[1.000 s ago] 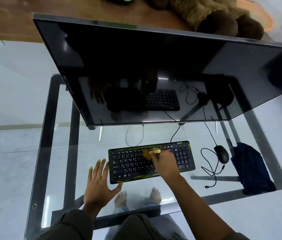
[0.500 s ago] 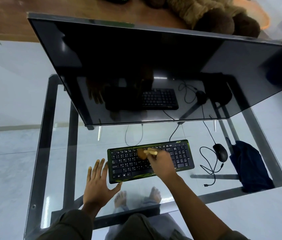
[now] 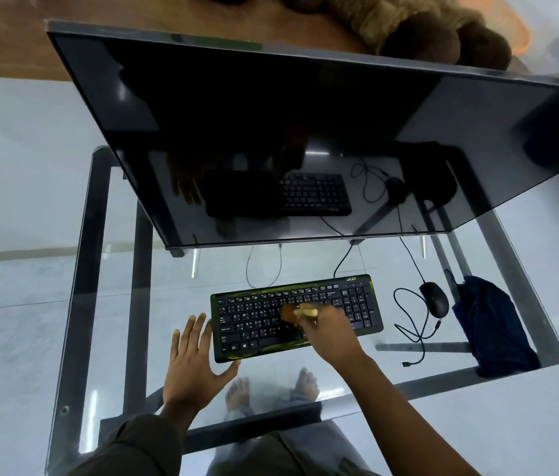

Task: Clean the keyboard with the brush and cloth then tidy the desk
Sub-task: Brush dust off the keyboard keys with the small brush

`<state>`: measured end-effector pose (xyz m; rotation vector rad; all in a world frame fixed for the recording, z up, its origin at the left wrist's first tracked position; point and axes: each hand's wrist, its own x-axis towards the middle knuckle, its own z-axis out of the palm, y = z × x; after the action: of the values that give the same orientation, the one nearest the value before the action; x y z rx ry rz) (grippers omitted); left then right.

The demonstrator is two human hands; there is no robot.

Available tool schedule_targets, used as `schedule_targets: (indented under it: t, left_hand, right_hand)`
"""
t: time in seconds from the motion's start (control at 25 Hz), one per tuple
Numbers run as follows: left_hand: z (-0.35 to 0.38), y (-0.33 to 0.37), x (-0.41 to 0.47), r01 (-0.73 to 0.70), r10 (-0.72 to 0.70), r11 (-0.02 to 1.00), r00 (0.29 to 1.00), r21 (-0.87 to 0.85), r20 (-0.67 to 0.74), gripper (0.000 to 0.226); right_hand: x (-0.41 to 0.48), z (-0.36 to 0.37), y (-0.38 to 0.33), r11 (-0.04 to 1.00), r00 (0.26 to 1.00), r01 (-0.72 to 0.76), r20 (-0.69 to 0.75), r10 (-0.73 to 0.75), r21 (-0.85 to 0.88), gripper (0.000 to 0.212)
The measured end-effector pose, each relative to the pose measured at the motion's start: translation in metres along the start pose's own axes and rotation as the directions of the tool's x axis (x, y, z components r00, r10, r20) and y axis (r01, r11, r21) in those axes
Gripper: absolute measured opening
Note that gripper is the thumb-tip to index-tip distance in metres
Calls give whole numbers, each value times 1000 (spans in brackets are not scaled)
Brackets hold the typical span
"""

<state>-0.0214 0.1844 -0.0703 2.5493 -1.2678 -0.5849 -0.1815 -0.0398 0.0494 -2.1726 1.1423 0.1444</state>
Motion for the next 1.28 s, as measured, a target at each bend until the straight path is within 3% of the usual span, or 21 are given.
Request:
schedule_targets:
  t: [0.04, 0.16, 0.2, 0.32, 0.44, 0.56, 0.72, 0.88, 1.0, 1.12, 1.28]
  left_hand:
    - [0, 0, 0, 0, 0, 1000, 1000, 0, -1, 101]
    - [0, -1, -1, -1, 1, 1000, 1000, -2, -5, 100]
    - [0, 0, -1, -2, 2, 1000, 1000, -3, -8, 100]
    - [0, 1, 0, 0, 0, 1000, 1000, 1, -7, 100]
    - [0, -1, -1, 0, 0, 1000, 1000, 4, -1, 100]
    - [0, 1, 0, -1, 1, 1000, 1000, 5, -3, 100]
    - [0, -1, 0, -2, 2, 1000, 1000, 3, -5, 99]
    - [1, -1, -1, -2, 2, 1000, 1000, 6, -2, 100]
    - [1, -2, 0, -4, 4, 1000, 1000, -2, -2, 100]
    - [1, 0, 0, -5, 5, 1000, 1000, -2, -5, 100]
    - [0, -1, -1, -8, 8, 1000, 1000, -3, -15, 99]
  right_hand:
    - [-2, -2, 1, 1000, 999, -14, -29, 14, -3, 20]
    - [-7, 2, -1, 996, 986, 39, 159, -51, 75, 16]
    - [-9, 2, -2, 998, 986, 27, 161, -37, 62, 15]
    - [-7, 0, 1, 1000, 1000, -17, 7, 17, -20, 17]
    - [-11, 2, -2, 998, 978, 17, 207, -29, 57, 20]
    - [-11, -3, -1, 999, 997, -16, 77, 20, -49, 17]
    - [-17, -3, -1, 1000, 986, -2, 168, 0, 9, 16]
    - [-14, -13, 17, 977, 984, -180, -12, 179, -111, 27]
    - [-17, -14, 21, 989, 988, -146, 49, 147, -40, 24]
    - [-17, -20, 26, 970, 970, -240, -50, 238, -43, 29]
    - [-17, -15, 28, 986, 985, -162, 59, 160, 36, 22]
